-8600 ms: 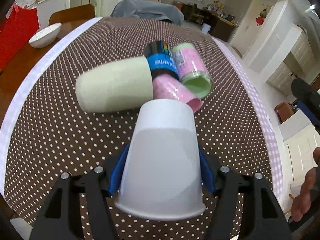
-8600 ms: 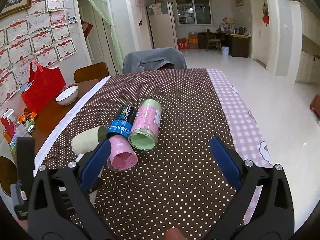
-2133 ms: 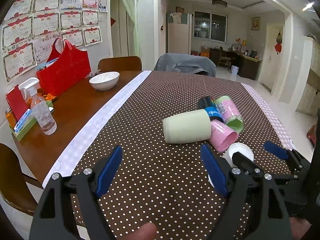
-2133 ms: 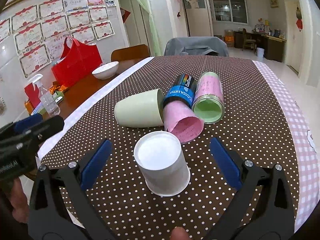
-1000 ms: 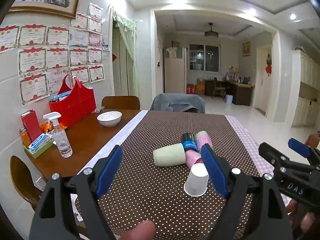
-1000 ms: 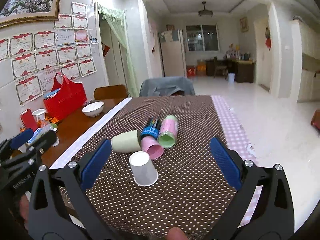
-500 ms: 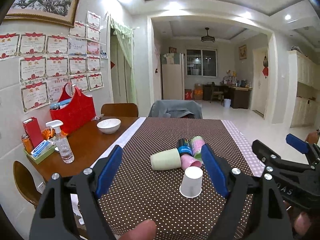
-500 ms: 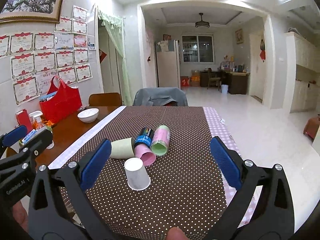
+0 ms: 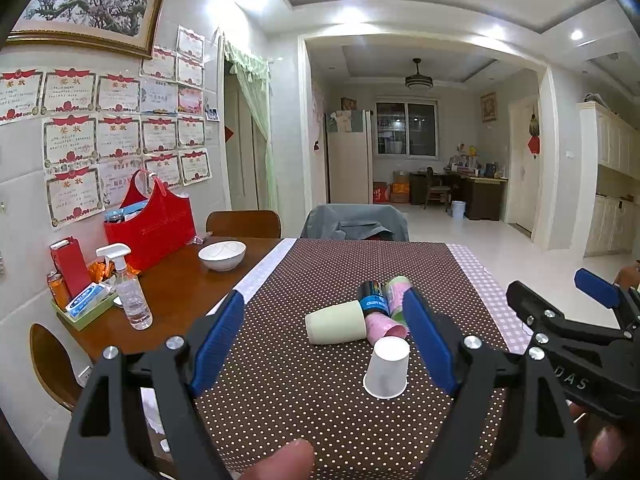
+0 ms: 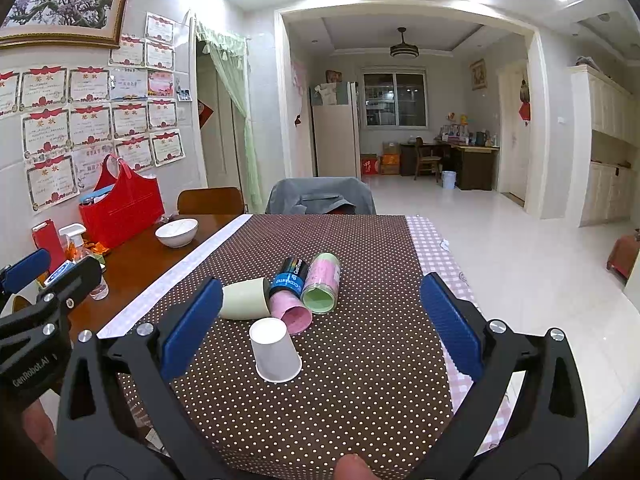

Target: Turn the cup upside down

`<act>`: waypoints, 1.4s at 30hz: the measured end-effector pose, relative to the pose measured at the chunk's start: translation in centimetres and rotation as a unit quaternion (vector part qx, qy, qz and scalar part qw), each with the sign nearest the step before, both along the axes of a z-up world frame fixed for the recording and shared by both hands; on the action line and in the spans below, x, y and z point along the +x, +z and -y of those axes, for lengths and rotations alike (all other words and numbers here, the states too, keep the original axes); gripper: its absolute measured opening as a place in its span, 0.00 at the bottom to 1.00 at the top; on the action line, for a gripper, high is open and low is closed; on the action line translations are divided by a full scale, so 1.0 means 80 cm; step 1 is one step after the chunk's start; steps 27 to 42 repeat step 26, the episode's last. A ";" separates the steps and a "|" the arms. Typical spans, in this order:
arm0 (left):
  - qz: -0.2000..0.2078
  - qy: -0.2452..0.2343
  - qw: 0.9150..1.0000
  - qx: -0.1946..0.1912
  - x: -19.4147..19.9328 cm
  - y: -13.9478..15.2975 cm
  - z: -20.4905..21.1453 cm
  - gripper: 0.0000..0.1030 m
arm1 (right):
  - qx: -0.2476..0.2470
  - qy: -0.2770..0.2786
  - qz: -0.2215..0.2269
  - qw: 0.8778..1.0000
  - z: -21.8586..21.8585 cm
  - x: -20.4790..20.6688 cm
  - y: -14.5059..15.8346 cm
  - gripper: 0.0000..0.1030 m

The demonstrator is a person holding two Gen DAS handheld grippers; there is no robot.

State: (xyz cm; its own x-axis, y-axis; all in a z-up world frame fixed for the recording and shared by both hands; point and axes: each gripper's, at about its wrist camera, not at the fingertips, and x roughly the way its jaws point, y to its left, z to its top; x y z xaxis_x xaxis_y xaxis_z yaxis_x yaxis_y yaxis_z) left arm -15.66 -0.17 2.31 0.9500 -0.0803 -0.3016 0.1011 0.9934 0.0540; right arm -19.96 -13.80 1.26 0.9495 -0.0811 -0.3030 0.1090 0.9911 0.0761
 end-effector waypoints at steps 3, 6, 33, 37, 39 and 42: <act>0.000 -0.001 1.000 0.000 0.000 0.000 0.001 0.78 | -0.001 0.000 0.001 1.000 -0.001 0.001 0.001 0.94; -0.001 -0.004 1.000 -0.001 -0.001 -0.001 0.001 0.78 | -0.002 0.001 0.001 1.000 -0.002 0.001 0.002 0.94; -0.003 -0.006 1.000 -0.010 -0.001 -0.002 0.002 0.78 | 0.002 0.003 0.002 1.000 -0.004 -0.003 0.003 0.94; -0.003 -0.006 1.000 -0.010 -0.001 -0.002 0.002 0.78 | 0.002 0.003 0.002 1.000 -0.004 -0.003 0.003 0.94; -0.003 -0.006 1.000 -0.010 -0.001 -0.002 0.002 0.78 | 0.002 0.003 0.002 1.000 -0.004 -0.003 0.003 0.94; -0.003 -0.006 1.000 -0.010 -0.001 -0.002 0.002 0.78 | 0.002 0.003 0.002 1.000 -0.004 -0.003 0.003 0.94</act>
